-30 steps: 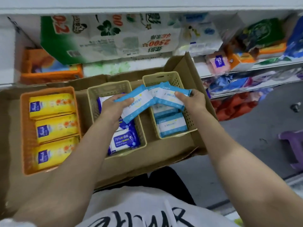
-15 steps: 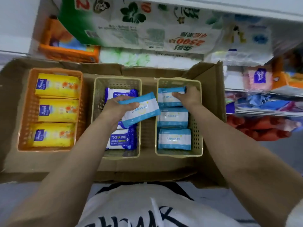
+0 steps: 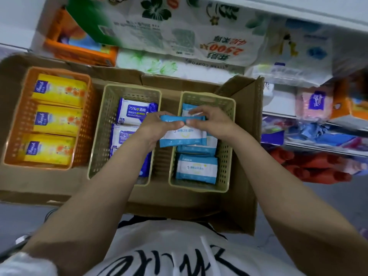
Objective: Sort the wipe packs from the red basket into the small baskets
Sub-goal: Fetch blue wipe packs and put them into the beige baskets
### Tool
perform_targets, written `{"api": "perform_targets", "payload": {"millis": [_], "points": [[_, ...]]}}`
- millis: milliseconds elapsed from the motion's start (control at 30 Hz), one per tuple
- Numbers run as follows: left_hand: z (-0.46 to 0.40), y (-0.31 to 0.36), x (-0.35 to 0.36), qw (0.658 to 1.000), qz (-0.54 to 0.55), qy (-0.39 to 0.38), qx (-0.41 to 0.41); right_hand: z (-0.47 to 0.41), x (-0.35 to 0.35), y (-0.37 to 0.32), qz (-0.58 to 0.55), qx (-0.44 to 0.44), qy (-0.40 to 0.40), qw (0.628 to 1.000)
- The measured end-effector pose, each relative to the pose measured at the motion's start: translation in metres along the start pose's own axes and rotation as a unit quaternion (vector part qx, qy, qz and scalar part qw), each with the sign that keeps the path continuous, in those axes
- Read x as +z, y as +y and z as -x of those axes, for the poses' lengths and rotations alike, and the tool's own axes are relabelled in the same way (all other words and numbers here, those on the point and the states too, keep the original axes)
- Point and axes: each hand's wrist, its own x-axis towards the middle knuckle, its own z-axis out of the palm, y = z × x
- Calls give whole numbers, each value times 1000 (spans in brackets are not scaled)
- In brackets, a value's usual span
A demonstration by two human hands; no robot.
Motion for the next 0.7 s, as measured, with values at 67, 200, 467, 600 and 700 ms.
{"api": "perform_targets", "payload": {"millis": [67, 200, 467, 600, 700], "points": [[-5, -6, 13, 998, -9, 49, 39, 2, -14, 11, 12, 16, 41, 999], [-11, -23, 22, 975, -147, 130, 105, 6, -41, 35, -13, 36, 188, 981], [-18, -39, 25, 964, -220, 117, 93, -3, 0, 49, 204, 15, 80, 976], [-16, -40, 24, 969, -205, 107, 86, 2, 20, 58, 376, -52, 130, 916], [-16, -42, 24, 971, -197, 102, 85, 8, 27, 66, 423, -81, 159, 888]]}}
